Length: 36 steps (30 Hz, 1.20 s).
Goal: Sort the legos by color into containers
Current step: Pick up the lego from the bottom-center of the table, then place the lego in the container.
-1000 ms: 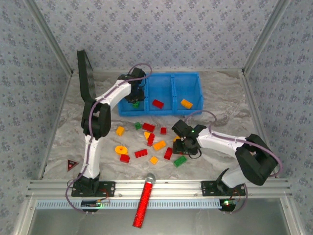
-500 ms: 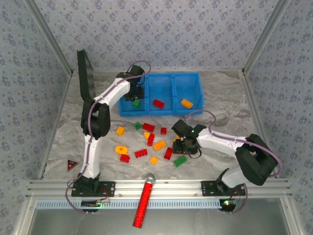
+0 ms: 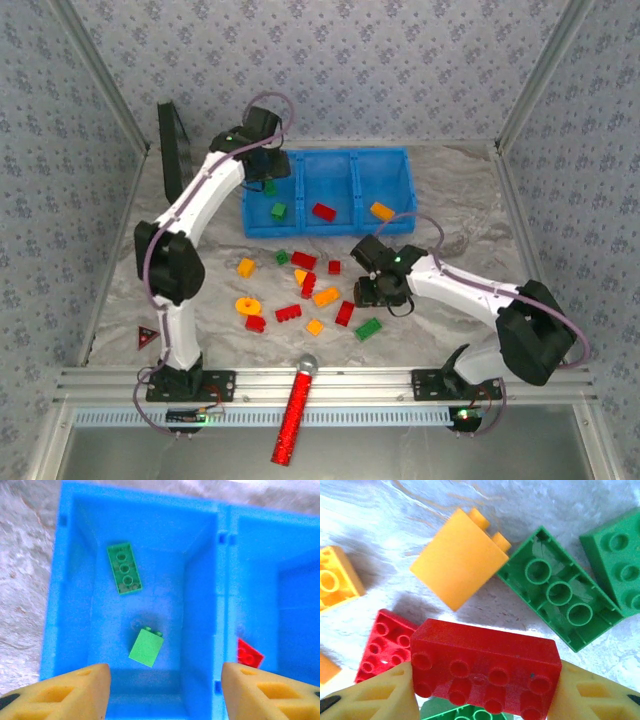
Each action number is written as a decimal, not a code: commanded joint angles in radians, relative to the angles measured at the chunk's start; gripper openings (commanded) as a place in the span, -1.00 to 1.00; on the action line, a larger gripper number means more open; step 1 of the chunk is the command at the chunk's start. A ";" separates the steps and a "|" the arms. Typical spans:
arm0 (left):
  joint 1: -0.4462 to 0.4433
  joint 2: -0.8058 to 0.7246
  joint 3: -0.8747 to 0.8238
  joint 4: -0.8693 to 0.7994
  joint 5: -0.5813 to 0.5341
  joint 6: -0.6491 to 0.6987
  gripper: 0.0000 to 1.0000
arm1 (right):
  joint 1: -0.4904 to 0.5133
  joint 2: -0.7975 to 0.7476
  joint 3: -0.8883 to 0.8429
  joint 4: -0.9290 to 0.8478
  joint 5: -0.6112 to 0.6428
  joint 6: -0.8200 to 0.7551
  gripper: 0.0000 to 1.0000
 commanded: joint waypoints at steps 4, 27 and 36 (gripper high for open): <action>0.028 -0.197 -0.138 -0.011 -0.017 0.029 0.24 | -0.046 0.044 0.243 -0.101 0.061 -0.173 -0.19; 0.265 -0.751 -0.596 -0.093 0.058 0.100 0.34 | -0.060 0.789 1.057 -0.020 0.554 -0.913 -0.15; 0.280 -0.732 -0.626 -0.093 0.044 0.130 0.35 | -0.053 0.917 1.187 -0.023 0.530 -1.054 -0.03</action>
